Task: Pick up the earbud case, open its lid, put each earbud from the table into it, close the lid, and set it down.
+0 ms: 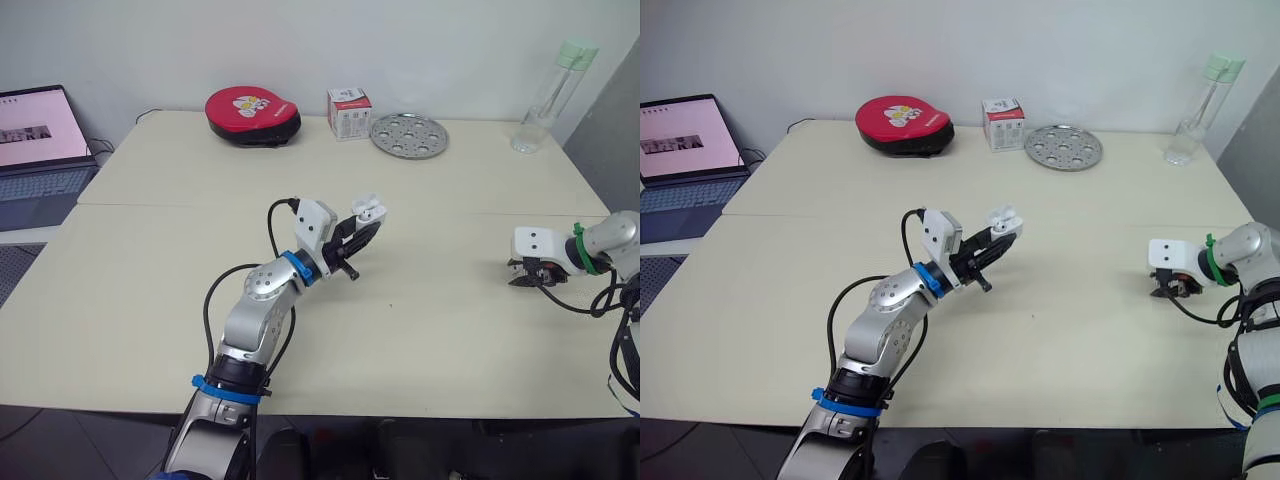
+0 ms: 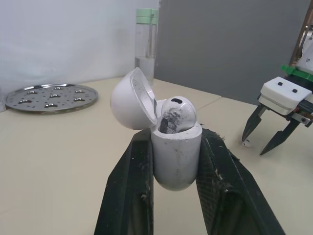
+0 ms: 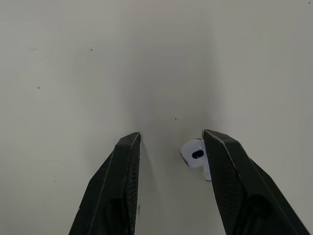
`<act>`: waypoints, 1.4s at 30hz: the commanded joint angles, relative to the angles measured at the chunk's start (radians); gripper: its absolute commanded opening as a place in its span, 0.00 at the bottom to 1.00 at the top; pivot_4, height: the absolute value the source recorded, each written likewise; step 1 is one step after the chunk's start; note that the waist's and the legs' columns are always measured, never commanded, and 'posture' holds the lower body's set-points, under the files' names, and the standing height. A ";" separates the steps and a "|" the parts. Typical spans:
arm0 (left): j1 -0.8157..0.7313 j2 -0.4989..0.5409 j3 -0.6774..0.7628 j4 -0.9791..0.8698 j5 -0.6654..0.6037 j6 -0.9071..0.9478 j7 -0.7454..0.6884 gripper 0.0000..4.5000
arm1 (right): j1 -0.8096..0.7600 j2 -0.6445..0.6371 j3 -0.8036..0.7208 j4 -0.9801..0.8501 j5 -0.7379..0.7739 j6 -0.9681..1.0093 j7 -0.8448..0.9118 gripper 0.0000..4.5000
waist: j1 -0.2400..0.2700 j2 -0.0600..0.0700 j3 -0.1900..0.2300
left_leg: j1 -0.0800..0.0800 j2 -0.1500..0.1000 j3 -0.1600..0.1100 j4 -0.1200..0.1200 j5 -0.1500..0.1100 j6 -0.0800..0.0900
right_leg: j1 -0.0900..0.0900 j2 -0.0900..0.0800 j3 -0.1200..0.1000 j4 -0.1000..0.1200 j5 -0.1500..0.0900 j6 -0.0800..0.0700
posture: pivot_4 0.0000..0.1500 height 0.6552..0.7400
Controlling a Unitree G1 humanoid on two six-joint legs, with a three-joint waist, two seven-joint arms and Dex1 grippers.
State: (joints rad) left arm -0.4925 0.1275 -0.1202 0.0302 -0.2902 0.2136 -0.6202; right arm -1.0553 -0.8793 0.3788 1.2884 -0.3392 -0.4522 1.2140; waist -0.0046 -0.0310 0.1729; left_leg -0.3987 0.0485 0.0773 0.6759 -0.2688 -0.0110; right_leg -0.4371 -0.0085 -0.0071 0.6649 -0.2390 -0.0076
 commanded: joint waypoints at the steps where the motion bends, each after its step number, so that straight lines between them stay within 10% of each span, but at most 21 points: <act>1: -0.009 -0.003 0.003 -0.048 -0.006 -0.005 0.006 0.17 | -0.034 -0.003 -0.010 0.009 -0.028 0.000 -0.027 0.46 | 0.000 0.000 0.000 | 0.000 0.000 0.000 0.000 0.000 0.000 | 0.000 0.000 0.000 0.000 0.000 0.000 | 1.00 1.00; 14: -0.019 -0.009 -0.001 -0.038 -0.003 -0.006 0.003 0.17 | -0.046 0.007 -0.016 0.042 -0.087 0.081 -0.115 0.46 | 0.000 0.000 0.000 | 0.000 0.000 0.001 0.000 0.000 0.000 | 0.000 0.000 0.000 0.001 0.000 0.000 | 1.00 1.00; 21: -0.011 -0.013 -0.007 -0.047 0.001 -0.005 0.007 0.17 | -0.035 0.019 -0.044 0.040 -0.066 0.102 -0.094 0.04 | -0.001 0.000 0.000 | 0.001 0.000 0.001 0.001 0.000 0.000 | 0.001 0.000 0.001 0.001 0.001 0.001 | 1.00 1.00; 42: -0.028 -0.013 -0.006 -0.014 0.006 -0.018 -0.003 0.17 | -0.038 0.030 -0.128 0.029 -0.030 0.256 -0.079 0.04 | -0.001 0.000 0.000 | 0.002 -0.001 0.002 0.001 0.001 0.000 | 0.002 0.000 0.001 0.001 0.001 0.001 | 1.00 1.00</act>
State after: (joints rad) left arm -0.5034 0.1185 -0.1227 0.0403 -0.2852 0.2131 -0.6216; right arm -1.0803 -0.8369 0.2592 1.3331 -0.3708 -0.1901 1.1475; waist -0.0060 -0.0306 0.1726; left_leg -0.3967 0.0476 0.0793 0.6769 -0.2682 -0.0106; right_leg -0.4350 -0.0088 -0.0063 0.6659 -0.2382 -0.0068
